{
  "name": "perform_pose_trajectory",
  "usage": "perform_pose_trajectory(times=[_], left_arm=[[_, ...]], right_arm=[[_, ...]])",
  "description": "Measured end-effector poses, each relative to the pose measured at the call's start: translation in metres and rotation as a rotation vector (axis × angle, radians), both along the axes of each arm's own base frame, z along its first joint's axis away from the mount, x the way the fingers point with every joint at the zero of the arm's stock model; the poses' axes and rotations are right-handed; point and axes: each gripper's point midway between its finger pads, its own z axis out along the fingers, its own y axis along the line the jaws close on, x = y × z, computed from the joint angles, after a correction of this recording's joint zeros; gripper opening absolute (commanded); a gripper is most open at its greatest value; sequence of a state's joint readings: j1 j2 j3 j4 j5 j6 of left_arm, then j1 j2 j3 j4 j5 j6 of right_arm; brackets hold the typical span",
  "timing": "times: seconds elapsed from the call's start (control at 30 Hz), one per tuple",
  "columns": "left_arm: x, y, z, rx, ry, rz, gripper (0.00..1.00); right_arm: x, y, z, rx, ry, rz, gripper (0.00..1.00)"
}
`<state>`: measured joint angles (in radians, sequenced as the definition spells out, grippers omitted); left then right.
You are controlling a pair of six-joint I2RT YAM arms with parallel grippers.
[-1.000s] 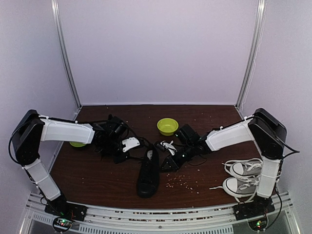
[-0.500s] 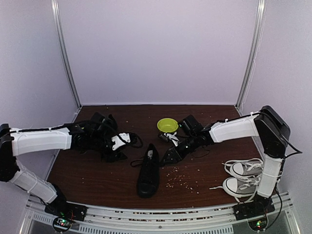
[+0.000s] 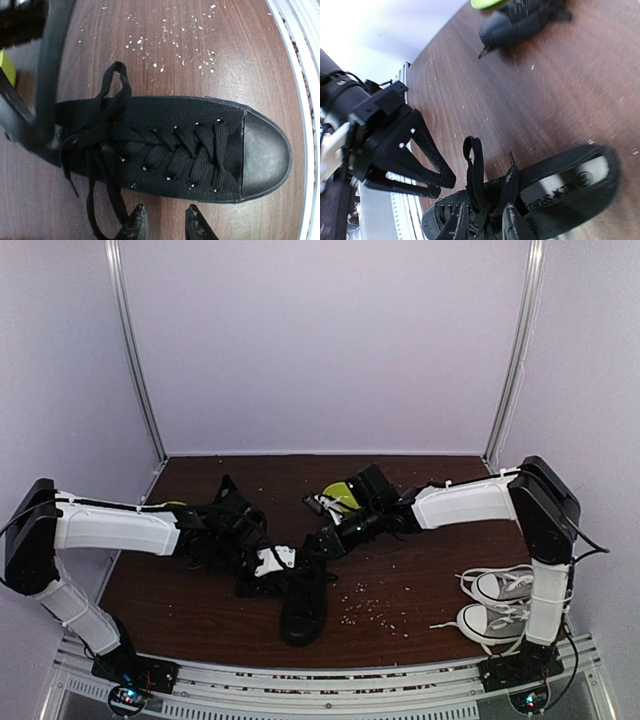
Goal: Tie the shoes
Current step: Adjust the crossed shoelace on the shoe.
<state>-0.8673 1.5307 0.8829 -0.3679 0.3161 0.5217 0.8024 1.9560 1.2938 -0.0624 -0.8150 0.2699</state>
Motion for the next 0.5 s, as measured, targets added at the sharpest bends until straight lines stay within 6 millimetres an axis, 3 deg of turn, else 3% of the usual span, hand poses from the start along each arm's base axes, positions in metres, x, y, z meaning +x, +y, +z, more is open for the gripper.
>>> perform_pose_trajectory(times=[0.17, 0.3, 0.5], left_arm=[[0.006, -0.002, -0.016, 0.051, 0.008, 0.011, 0.32], [0.016, 0.004, -0.026, 0.091, 0.0, 0.054, 0.38], [0.036, 0.007, -0.024, 0.113, -0.039, 0.126, 0.41]], right_arm=[[-0.007, 0.006, -0.021, -0.04, 0.044, 0.005, 0.25], [-0.004, 0.009, -0.022, -0.042, 0.048, -0.002, 0.26], [0.001, 0.011, -0.02, -0.045, 0.034, -0.019, 0.27]])
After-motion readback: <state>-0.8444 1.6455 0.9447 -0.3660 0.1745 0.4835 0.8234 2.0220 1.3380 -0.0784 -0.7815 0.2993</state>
